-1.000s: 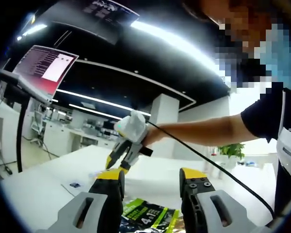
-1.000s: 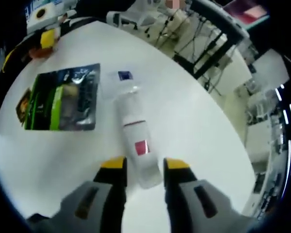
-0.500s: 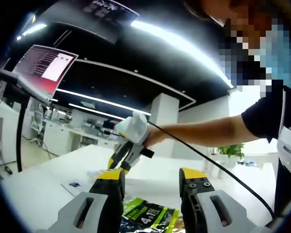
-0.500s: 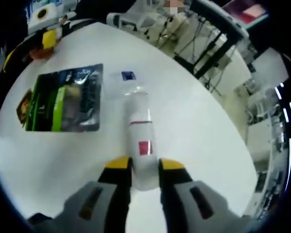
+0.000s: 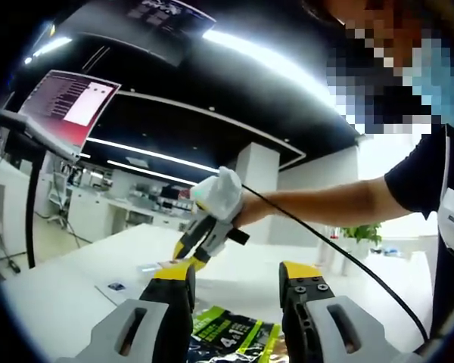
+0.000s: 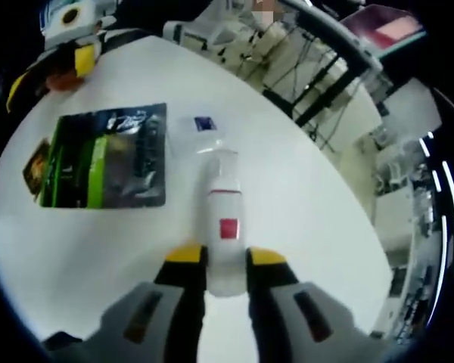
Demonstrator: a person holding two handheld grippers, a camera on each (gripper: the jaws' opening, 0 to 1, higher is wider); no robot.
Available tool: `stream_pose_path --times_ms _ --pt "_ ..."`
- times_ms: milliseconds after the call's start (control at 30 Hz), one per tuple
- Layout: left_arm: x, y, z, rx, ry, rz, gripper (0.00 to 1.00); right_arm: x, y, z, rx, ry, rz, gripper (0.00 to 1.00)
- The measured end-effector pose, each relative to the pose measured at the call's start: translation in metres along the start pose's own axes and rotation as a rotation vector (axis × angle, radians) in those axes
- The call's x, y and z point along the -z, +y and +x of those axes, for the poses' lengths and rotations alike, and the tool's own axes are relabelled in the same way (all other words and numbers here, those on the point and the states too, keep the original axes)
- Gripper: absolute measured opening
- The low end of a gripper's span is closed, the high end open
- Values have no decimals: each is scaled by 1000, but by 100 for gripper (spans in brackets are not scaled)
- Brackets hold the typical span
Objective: Arrange the skincare products in the storage area until every visible bottle or jar stands upright without overlapping.
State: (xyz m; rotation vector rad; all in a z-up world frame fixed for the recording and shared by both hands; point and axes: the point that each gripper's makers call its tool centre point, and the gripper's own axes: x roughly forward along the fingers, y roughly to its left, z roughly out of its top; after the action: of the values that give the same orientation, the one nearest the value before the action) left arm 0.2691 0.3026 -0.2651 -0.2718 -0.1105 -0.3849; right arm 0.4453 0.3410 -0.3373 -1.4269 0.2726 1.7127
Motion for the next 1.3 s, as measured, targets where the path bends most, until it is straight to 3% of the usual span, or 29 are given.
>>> stream_pose_path --times_ms 967,1300 --pt "8 0 5 -9 46 17 45 -12 11 -51 205 -82 7 17" --pt "10 2 6 -17 52 -12 45 -19 24 -70 269 -127 34 17"
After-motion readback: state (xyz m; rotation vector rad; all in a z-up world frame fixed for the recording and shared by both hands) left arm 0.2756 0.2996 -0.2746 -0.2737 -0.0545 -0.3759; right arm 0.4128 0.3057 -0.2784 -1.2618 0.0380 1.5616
